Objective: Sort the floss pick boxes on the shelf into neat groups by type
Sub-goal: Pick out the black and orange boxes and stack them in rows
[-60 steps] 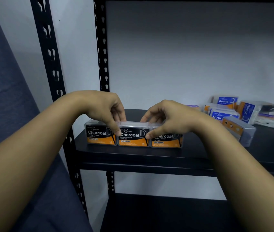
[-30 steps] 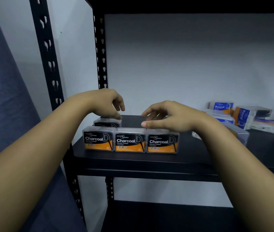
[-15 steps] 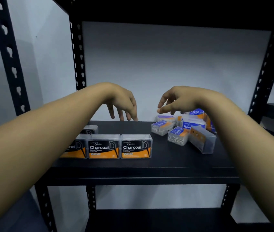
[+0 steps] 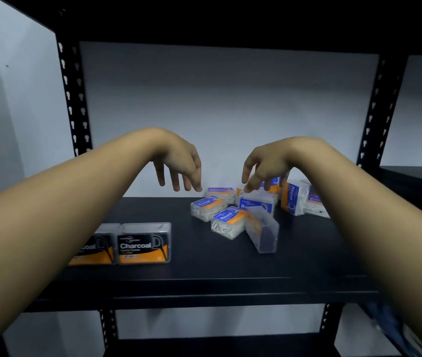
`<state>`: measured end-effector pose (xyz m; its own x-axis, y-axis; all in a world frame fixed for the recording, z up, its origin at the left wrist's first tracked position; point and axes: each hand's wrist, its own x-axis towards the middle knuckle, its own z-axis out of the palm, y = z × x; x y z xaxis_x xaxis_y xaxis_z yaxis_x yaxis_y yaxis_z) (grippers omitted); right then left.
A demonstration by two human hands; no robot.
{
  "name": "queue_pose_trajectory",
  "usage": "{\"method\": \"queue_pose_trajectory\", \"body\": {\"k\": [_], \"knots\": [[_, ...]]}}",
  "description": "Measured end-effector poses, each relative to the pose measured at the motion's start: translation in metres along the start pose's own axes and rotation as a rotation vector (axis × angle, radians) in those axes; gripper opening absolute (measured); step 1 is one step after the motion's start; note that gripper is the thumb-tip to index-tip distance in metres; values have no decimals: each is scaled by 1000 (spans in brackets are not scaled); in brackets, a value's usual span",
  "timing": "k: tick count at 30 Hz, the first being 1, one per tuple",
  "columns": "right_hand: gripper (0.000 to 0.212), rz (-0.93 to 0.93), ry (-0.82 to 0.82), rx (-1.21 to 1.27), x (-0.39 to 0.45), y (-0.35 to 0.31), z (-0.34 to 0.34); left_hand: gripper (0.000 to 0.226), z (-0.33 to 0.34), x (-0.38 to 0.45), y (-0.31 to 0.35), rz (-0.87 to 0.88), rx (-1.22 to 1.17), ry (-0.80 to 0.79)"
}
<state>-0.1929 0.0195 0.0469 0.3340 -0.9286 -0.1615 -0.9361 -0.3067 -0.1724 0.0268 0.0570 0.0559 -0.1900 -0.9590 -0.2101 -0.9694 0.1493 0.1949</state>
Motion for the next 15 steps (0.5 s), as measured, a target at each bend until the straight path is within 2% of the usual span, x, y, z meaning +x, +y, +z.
{"method": "queue_pose_trajectory", "body": {"k": [15], "knots": [[36,65,18,-85,-1,111,-20,20,16,67,102,-83,29,-9]]}}
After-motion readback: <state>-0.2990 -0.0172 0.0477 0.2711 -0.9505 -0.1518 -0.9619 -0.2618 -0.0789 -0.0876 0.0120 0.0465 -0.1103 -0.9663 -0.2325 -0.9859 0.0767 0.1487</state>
